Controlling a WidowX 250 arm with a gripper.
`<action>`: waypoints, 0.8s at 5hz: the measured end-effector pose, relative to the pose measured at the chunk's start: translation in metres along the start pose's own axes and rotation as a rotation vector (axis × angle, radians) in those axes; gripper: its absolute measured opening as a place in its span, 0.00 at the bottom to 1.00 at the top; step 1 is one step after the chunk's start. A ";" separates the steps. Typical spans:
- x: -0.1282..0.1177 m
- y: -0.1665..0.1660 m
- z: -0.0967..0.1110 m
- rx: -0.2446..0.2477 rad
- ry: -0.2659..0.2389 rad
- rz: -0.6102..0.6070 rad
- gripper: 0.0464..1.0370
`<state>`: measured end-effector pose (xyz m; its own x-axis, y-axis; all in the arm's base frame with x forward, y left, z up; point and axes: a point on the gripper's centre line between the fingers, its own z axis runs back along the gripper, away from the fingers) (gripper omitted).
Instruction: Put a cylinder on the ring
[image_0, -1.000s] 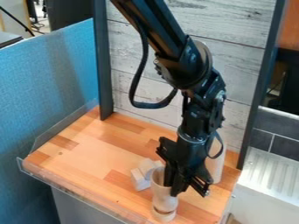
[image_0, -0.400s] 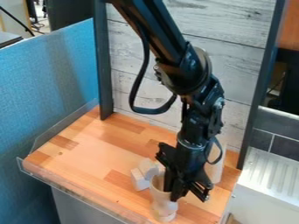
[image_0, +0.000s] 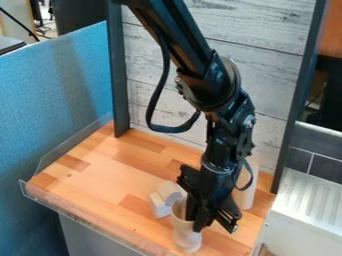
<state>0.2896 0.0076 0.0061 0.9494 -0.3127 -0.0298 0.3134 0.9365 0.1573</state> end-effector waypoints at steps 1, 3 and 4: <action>0.002 0.000 -0.001 -0.002 -0.005 -0.009 0.06; 0.005 0.000 -0.002 -0.008 -0.007 -0.003 0.09; 0.005 0.000 -0.007 -0.005 -0.002 0.010 0.28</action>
<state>0.2940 0.0070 -0.0006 0.9525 -0.3034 -0.0261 0.3038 0.9404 0.1530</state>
